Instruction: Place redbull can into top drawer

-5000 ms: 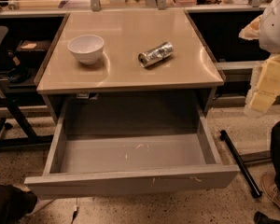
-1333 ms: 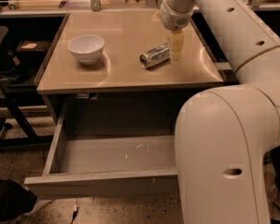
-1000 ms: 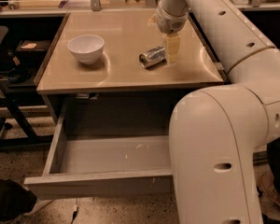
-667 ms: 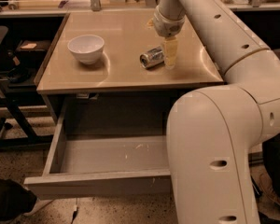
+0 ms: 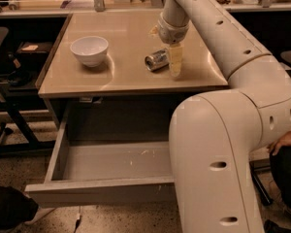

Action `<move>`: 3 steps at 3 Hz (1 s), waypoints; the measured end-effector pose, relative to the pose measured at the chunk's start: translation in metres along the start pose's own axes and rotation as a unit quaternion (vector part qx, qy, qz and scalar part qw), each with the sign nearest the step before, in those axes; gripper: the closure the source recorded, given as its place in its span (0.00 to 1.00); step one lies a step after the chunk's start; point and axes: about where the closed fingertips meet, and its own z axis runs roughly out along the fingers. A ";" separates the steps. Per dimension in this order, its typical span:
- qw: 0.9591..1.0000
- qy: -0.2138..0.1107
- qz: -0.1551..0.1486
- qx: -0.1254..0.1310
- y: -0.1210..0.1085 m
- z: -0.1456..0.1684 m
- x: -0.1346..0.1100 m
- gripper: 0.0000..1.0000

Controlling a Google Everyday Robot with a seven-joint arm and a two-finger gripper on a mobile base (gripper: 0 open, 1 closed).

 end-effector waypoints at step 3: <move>1.000 -0.001 0.000 -0.007 0.002 0.011 0.005 0.42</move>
Offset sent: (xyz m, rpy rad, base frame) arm 0.0024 -0.0030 -0.0100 -0.0030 0.0120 0.0019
